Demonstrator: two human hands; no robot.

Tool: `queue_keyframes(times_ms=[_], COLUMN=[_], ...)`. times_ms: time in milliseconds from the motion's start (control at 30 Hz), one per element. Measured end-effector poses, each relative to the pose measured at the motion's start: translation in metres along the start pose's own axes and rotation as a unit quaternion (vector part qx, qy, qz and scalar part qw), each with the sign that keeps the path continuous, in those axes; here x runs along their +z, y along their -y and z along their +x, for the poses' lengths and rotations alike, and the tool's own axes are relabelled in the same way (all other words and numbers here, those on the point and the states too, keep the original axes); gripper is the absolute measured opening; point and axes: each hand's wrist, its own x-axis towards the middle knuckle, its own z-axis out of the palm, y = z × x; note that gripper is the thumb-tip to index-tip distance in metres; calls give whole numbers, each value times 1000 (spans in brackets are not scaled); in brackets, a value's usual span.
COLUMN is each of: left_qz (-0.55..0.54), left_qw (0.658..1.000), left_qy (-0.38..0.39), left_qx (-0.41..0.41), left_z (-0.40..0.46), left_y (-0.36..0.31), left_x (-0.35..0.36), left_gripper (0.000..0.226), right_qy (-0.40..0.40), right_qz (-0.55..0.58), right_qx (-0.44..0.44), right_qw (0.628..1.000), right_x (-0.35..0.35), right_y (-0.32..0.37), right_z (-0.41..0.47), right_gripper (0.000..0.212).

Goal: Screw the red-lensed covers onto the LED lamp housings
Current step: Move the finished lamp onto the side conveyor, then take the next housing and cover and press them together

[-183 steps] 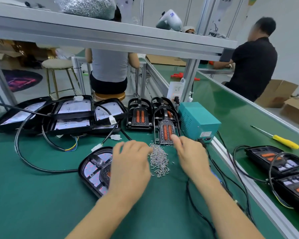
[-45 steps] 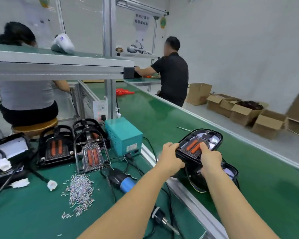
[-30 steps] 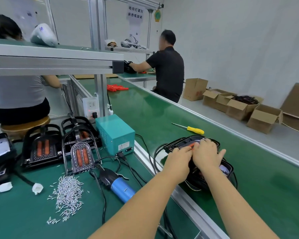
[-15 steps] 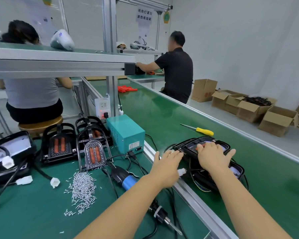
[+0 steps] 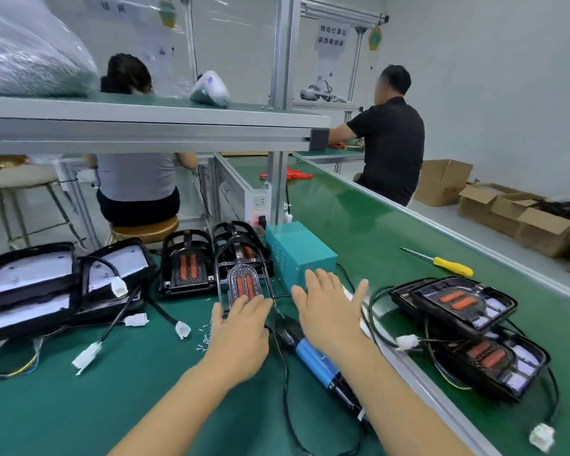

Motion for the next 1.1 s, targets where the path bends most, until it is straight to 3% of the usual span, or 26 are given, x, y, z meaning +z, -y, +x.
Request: queue_keyframes(times_ms=[200, 367, 667, 833, 933, 1100], left_qz=[24, 48, 73, 128, 137, 160], left_qw=[994, 986, 931, 919, 926, 928], left_qy=[-41, -93, -309, -263, -230, -231], left_qx=[-96, -130, -181, -263, -265, -246], left_z=[-41, -71, -100, -82, -71, -61], left_y=[61, 104, 193, 244, 263, 269], left_x=[-21, -35, -70, -96, -104, -109], left_gripper=[56, 56, 46, 51, 48, 16], right_qy=[45, 64, 47, 43, 47, 55], right_qz=[29, 46, 74, 81, 98, 290], right_qx=[-110, -166, -260, -279, -290, -293], right_qw=[992, 983, 962, 956, 951, 909], right_x=[13, 25, 41, 44, 42, 37], right_y=[88, 137, 209, 227, 236, 245], right_z=[-12, -23, -35, -39, -37, -30], right_gripper=[55, 55, 50, 45, 49, 43])
